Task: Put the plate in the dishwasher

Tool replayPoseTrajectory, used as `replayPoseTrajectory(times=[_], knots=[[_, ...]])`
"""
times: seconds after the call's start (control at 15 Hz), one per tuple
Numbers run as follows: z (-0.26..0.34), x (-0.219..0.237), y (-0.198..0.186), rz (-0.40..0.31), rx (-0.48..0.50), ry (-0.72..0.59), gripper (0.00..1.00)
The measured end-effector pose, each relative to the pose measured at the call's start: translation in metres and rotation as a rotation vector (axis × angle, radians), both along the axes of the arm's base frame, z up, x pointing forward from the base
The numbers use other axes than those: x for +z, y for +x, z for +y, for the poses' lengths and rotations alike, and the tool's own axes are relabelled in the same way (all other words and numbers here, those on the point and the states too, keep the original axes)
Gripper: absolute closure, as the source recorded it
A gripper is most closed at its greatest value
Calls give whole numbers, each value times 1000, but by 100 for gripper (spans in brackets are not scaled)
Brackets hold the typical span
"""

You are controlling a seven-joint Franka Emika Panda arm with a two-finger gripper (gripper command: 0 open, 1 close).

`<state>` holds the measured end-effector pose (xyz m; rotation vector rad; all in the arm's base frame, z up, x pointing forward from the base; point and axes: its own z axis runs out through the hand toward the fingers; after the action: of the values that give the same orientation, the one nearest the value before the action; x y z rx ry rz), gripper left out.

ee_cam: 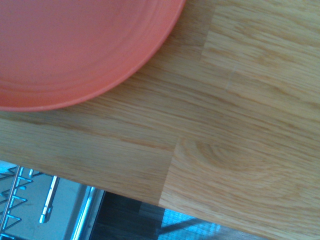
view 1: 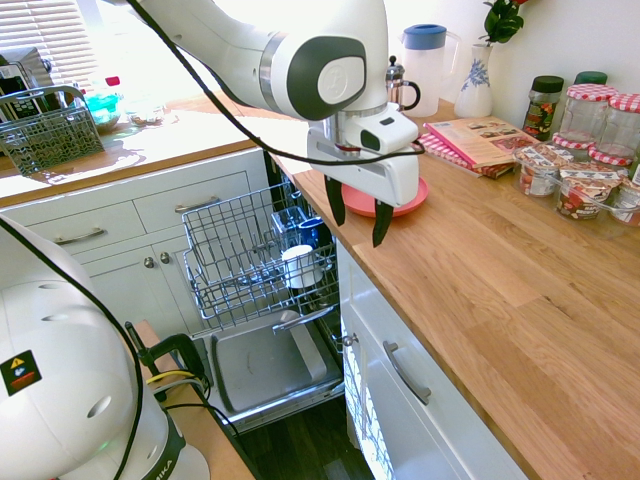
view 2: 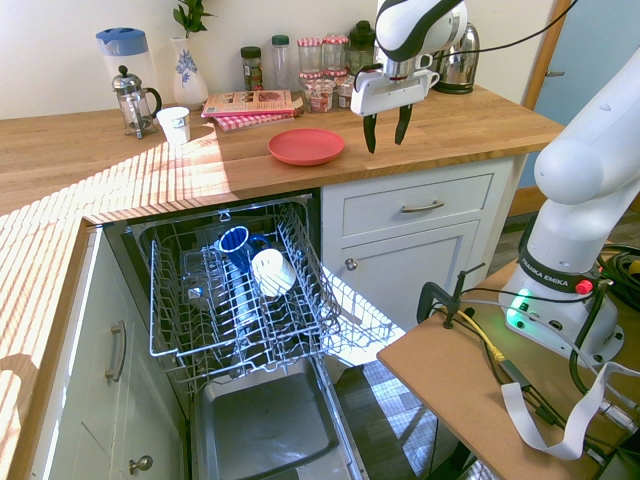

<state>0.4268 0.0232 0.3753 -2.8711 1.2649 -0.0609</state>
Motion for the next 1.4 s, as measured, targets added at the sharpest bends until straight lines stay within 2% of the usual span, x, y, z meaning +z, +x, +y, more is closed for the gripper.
replayPoseTrajectory(times=[0.13,0.33,0.6,0.73,1.0,1.07,1.2,1.4], knots=[[-2,0,1,-2,-8,14,0],[-19,15,17,-77,-71,75,0],[-33,34,75,-188,-52,176,0],[-29,21,109,-232,-7,239,0],[-24,-22,145,-229,39,309,0],[-23,-28,151,-229,44,322,100],[-20,-33,160,-234,54,349,100],[-16,-39,165,-201,69,394,100]])
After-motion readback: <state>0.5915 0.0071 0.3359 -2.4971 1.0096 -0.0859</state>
